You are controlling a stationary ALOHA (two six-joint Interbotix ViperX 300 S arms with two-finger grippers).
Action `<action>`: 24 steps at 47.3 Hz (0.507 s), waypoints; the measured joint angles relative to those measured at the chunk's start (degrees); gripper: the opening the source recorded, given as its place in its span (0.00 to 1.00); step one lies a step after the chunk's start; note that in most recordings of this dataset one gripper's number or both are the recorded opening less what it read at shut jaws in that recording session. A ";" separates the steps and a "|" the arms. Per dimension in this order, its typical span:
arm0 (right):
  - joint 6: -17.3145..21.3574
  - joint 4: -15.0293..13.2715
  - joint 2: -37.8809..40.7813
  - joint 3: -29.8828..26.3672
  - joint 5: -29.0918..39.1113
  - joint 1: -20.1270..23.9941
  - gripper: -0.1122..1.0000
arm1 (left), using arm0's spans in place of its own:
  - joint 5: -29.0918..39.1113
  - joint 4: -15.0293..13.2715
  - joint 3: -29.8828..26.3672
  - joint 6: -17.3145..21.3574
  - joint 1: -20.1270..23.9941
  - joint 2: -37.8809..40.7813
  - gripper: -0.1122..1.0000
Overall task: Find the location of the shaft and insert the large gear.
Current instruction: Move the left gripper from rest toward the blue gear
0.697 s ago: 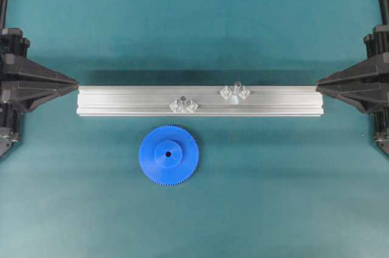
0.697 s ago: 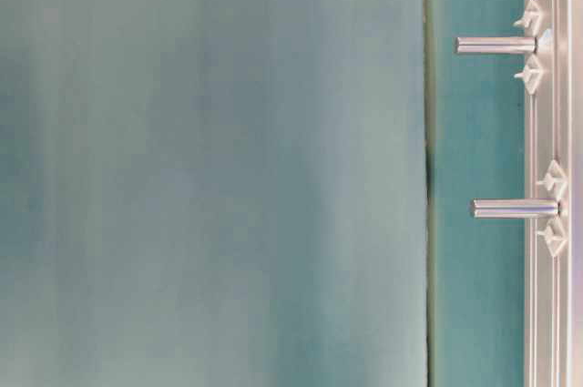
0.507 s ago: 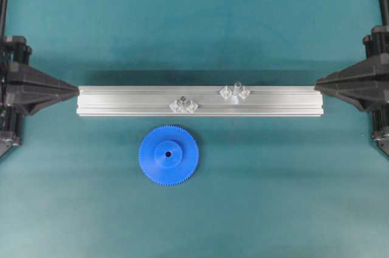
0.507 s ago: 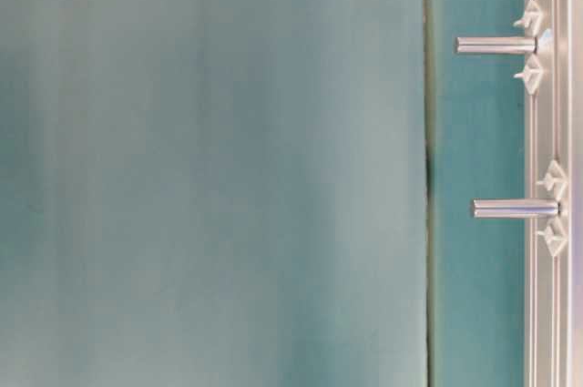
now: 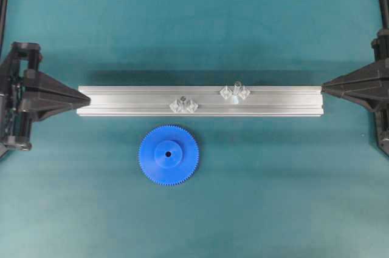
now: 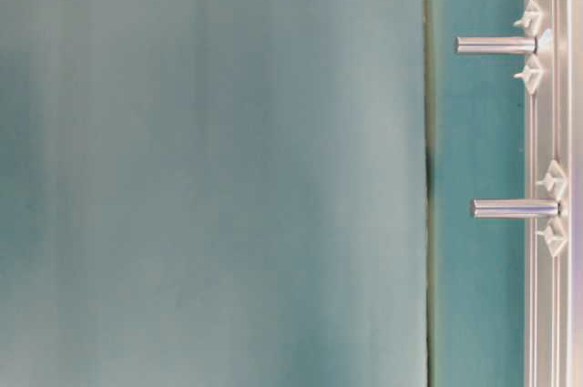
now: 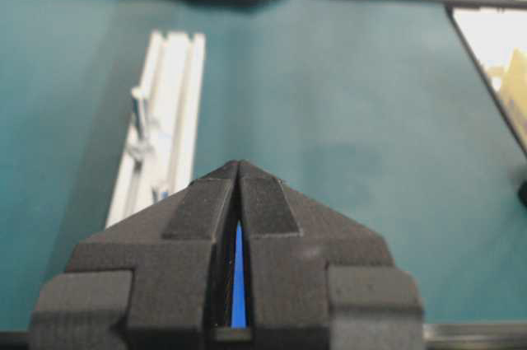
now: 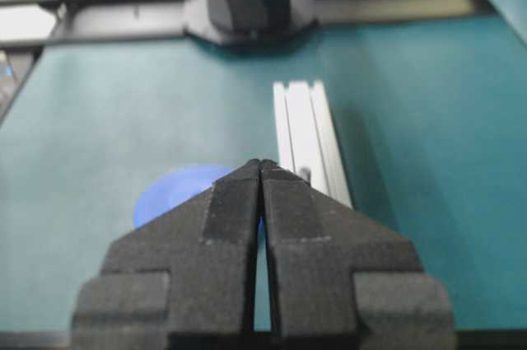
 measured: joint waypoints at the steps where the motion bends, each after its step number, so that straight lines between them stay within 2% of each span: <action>1: 0.00 0.00 0.00 0.00 0.35 -0.09 0.10 | 0.35 0.00 -0.35 -0.09 -0.09 0.44 0.10; 24: 2.11 0.00 0.00 0.26 10.02 -0.53 0.10 | 13.71 0.00 -9.32 -1.49 -2.64 10.99 0.10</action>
